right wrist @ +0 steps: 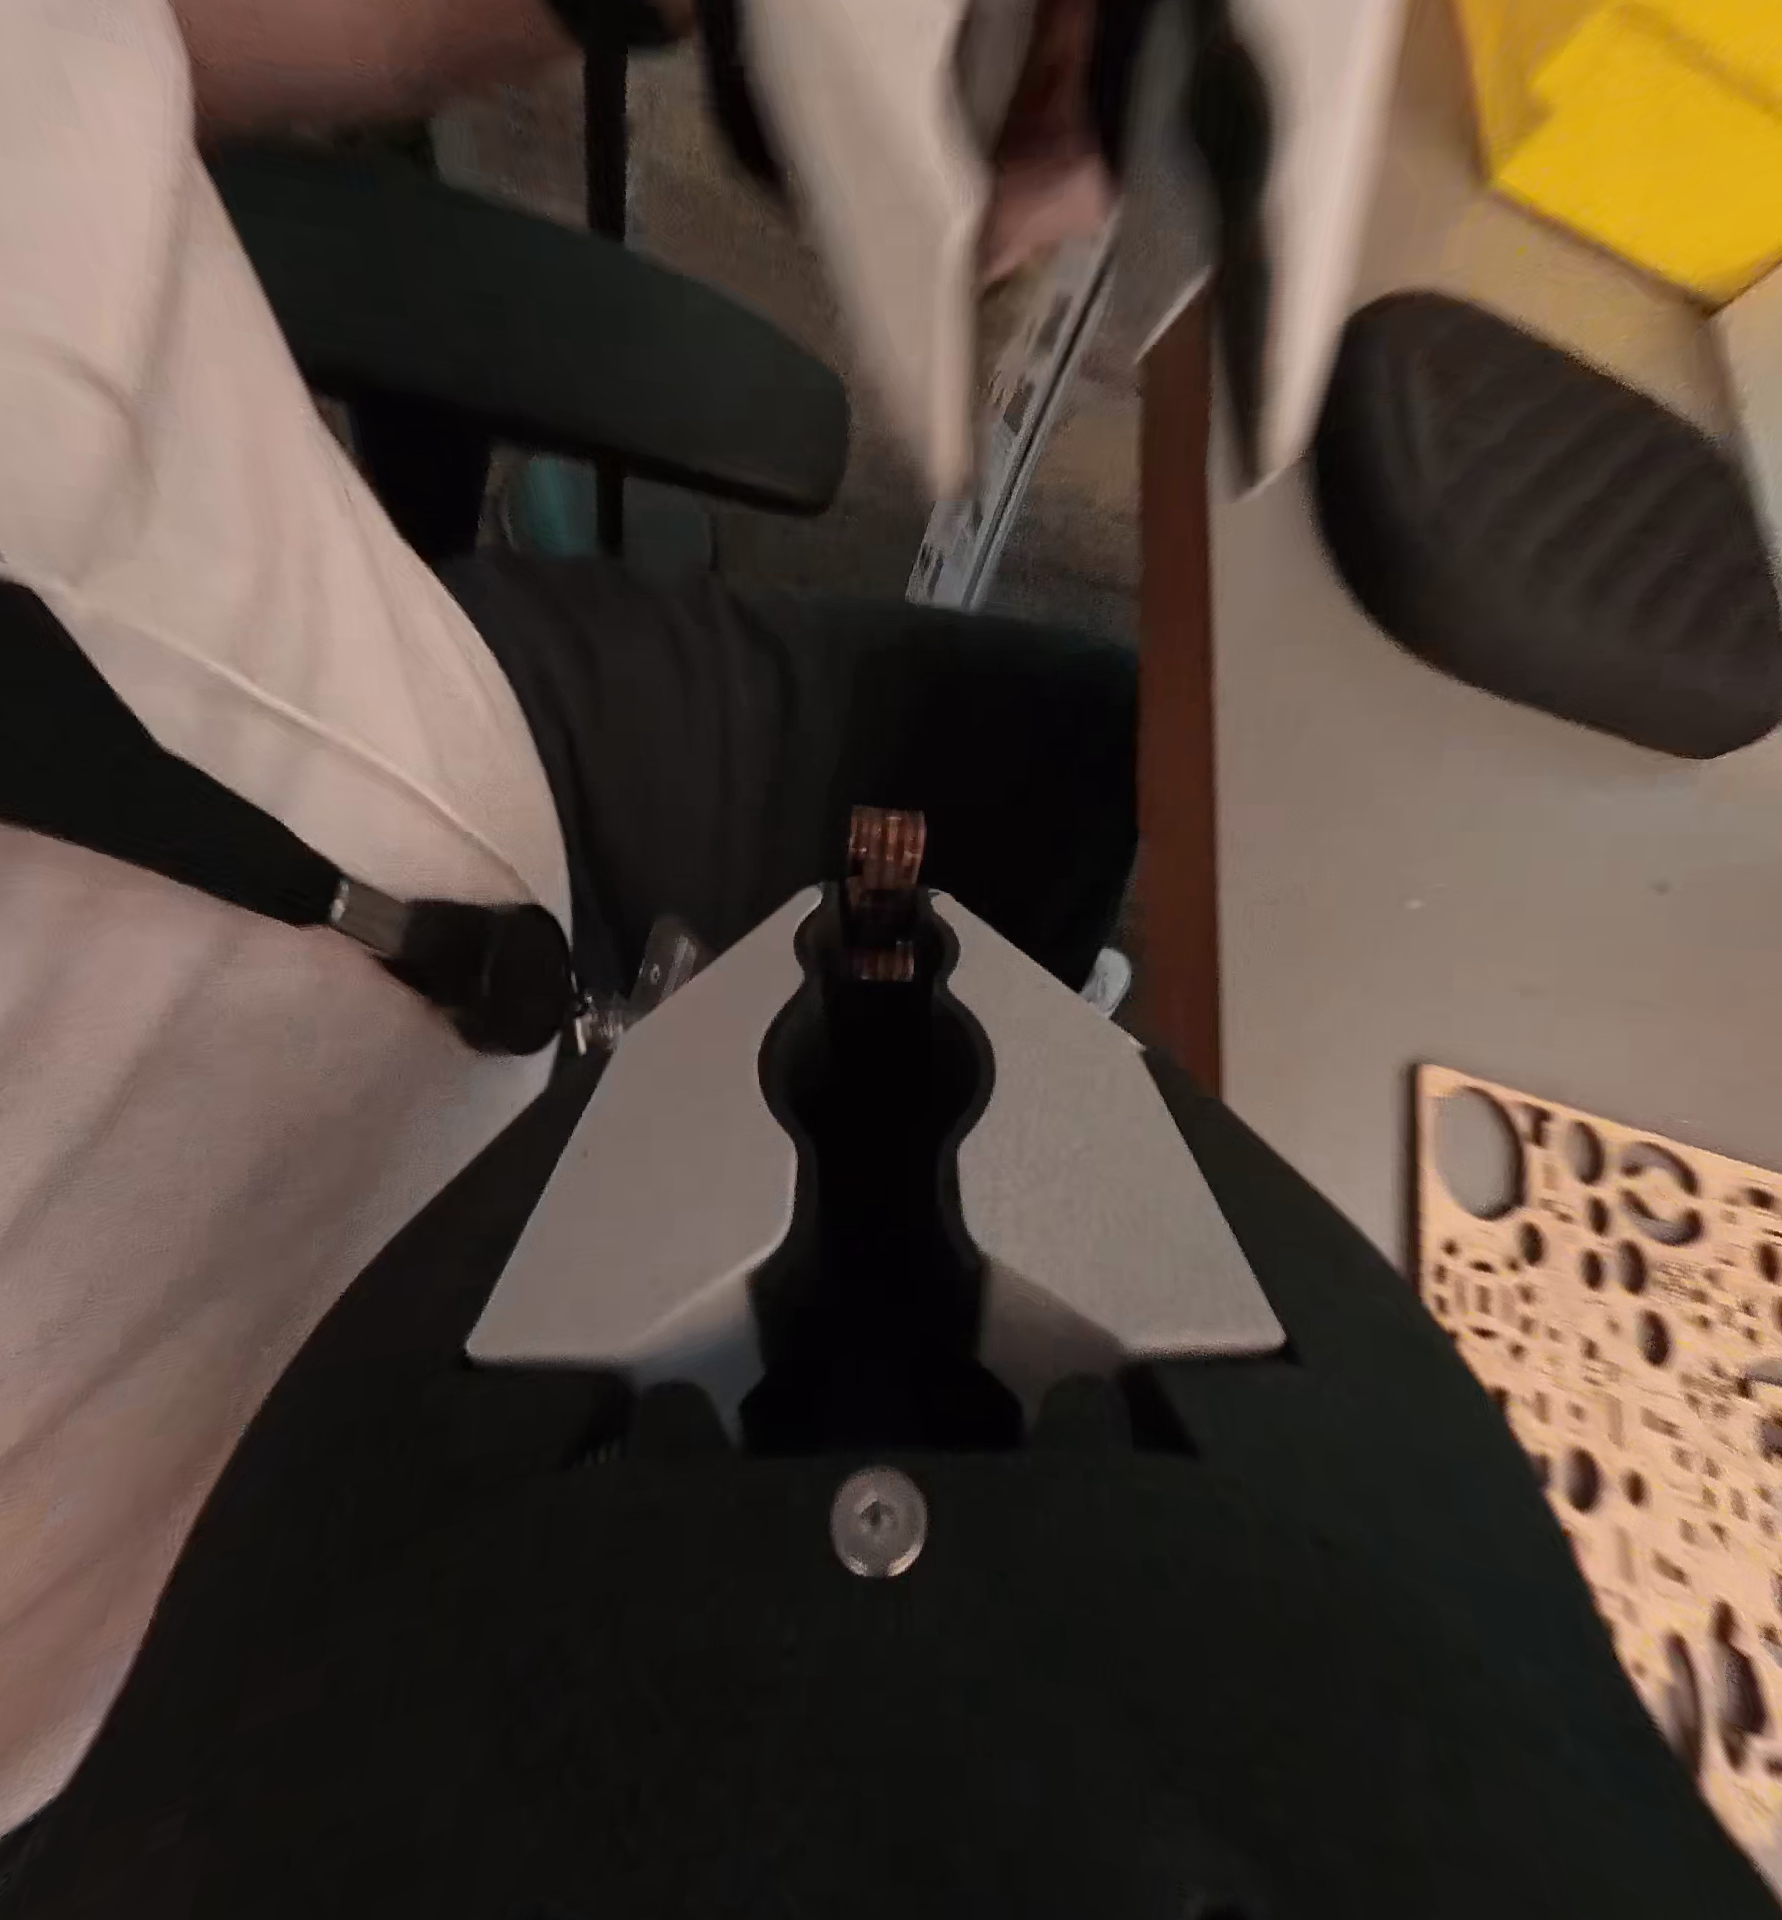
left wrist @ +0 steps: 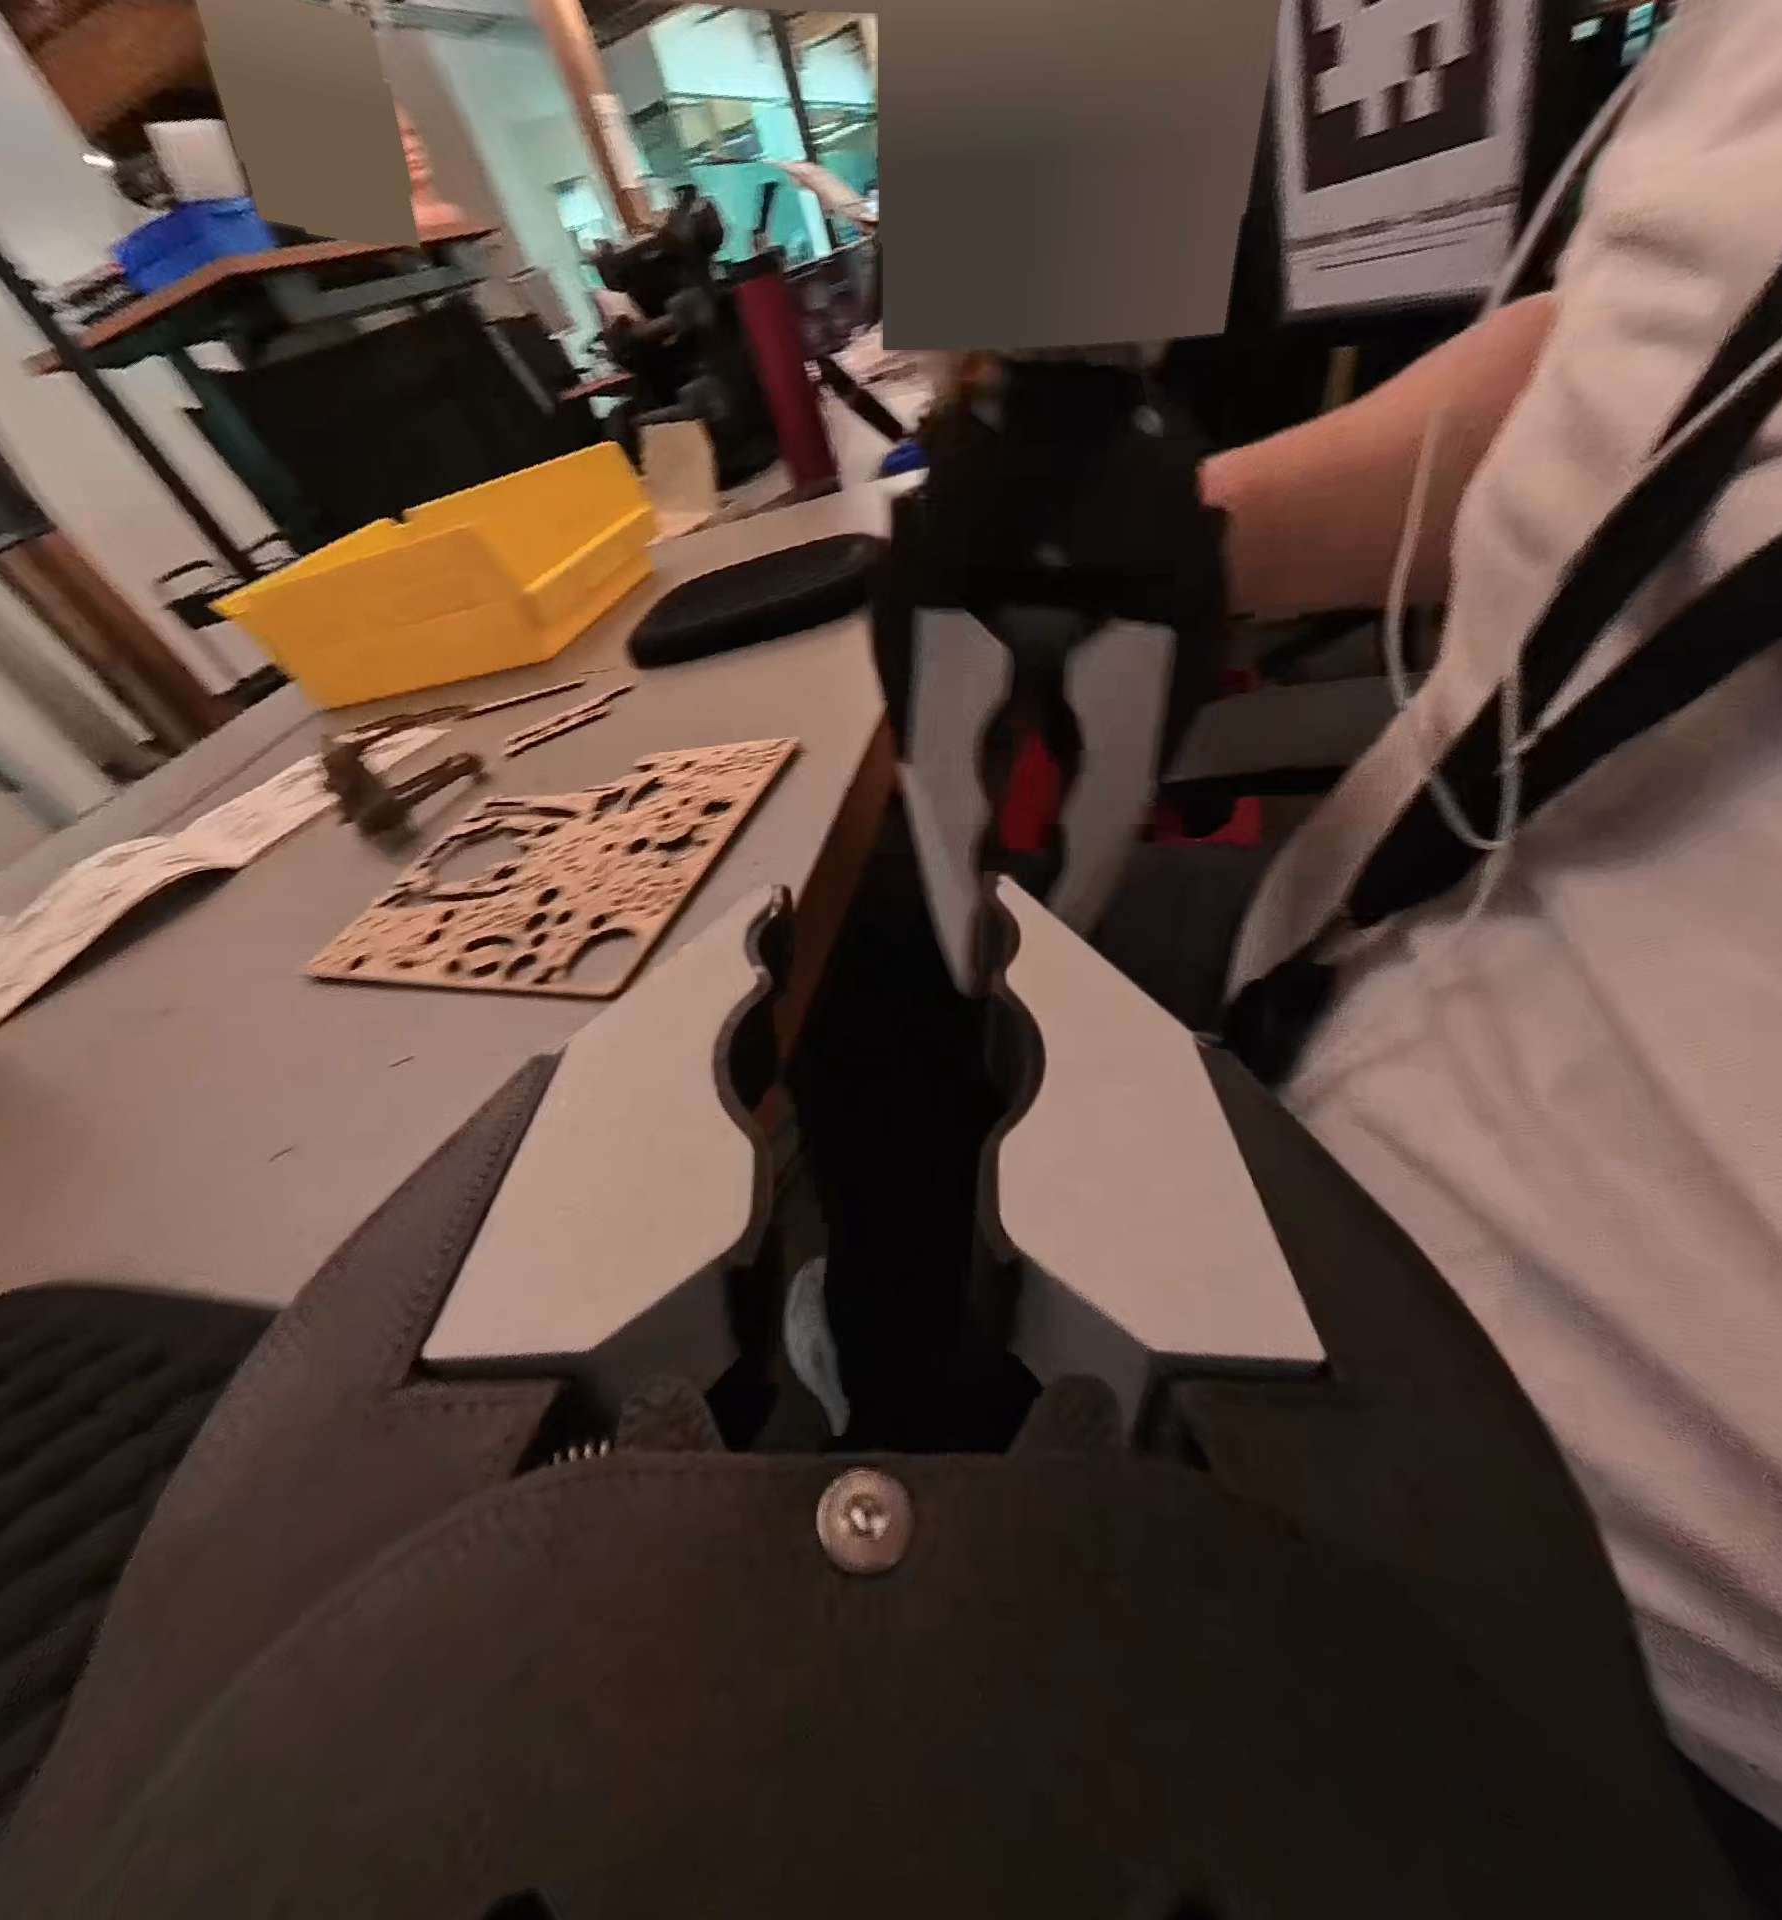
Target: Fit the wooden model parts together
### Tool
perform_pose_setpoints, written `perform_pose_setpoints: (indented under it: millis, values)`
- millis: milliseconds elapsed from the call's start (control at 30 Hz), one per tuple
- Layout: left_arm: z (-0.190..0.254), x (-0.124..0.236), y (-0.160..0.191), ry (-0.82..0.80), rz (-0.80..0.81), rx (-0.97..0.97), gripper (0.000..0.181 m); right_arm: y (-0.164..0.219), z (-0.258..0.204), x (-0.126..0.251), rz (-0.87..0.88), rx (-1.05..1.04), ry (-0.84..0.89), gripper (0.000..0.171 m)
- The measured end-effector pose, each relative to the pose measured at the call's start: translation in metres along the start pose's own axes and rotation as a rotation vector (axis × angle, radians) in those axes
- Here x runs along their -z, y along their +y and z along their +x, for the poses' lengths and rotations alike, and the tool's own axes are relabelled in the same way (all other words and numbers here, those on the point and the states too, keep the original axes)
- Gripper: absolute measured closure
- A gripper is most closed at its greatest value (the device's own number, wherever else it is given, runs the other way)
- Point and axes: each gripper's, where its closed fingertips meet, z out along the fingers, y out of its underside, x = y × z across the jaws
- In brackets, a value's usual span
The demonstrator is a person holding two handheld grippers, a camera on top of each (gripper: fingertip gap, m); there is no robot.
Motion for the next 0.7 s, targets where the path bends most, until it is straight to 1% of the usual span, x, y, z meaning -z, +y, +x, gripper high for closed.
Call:
perform_pose_setpoints:
  millis: [100, 267, 333, 433, 533, 700]
  values:
    - [0.02, -0.013, -0.001, 0.093, -0.013, 0.007, 0.145, -0.019, 0.005, 0.019, 0.057, -0.018, 0.018, 0.16]
    - [0.029, -0.026, 0.0, 0.155, -0.062, 0.002, 0.153, -0.029, 0.01, 0.031, 0.073, 0.009, 0.06, 0.16]
    - [0.029, -0.03, 0.002, 0.16, -0.092, -0.015, 0.154, -0.03, 0.009, 0.032, 0.069, 0.028, 0.066, 0.16]
    - [0.028, -0.033, 0.001, 0.15, -0.104, -0.074, 0.17, -0.031, 0.008, 0.033, 0.053, 0.059, 0.078, 0.16]
    - [0.028, -0.033, 0.0, 0.138, -0.104, -0.151, 0.17, -0.031, 0.008, 0.034, 0.042, 0.067, 0.074, 0.159]
    - [0.034, -0.032, 0.002, 0.172, -0.11, -0.121, 0.17, -0.031, 0.001, 0.032, 0.029, 0.072, 0.046, 0.16]
